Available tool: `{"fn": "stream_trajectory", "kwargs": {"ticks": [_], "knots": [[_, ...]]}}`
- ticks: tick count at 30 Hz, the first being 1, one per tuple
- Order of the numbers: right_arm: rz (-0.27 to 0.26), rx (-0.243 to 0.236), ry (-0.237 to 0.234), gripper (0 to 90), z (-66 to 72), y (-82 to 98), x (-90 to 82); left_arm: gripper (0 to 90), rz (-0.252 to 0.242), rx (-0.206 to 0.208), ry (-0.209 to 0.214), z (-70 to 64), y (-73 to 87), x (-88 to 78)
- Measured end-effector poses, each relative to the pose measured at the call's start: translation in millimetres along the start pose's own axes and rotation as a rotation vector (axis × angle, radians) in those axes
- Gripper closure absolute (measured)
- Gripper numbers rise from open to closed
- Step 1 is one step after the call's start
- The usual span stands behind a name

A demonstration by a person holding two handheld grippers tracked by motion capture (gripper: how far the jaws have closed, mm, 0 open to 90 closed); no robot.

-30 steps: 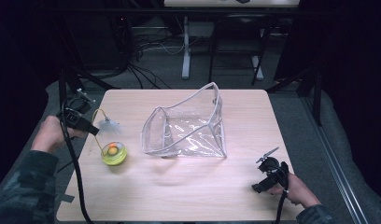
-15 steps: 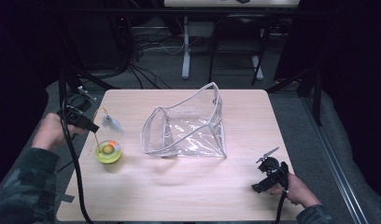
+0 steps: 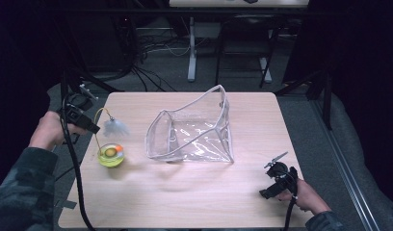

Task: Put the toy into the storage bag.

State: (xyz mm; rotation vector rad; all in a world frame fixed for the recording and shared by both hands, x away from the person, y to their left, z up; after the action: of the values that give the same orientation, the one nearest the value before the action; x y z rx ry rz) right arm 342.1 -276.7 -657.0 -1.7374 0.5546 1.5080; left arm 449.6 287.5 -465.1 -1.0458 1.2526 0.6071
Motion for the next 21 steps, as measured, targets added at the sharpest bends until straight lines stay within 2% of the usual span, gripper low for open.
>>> {"fn": "stream_trajectory", "kwargs": {"ticks": [17,21], "knots": [[0.001,-0.005,0.007,0.0,-1.0,0.2,0.1,88.4,0.010,0.031,-0.042,4.9,-12.6,-26.5],[-0.001,-0.001,0.000,0.0,0.0,-0.1,0.1,88.4,-0.002,0.038,-0.054,4.8,-17.6,-33.6]]}}
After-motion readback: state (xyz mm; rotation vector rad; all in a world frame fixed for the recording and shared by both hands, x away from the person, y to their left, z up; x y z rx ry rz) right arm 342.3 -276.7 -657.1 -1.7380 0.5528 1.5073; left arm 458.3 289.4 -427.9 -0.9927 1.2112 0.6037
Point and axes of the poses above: each handheld gripper's, and its own axes: x roughly forward along the jaws, y roughly out of its underside, z roughly to its left, the point moved 10 cm from there along x, roughly forward along the jaws, and after that the axes turned 4 degrees about -x, right-handed, at the moved point
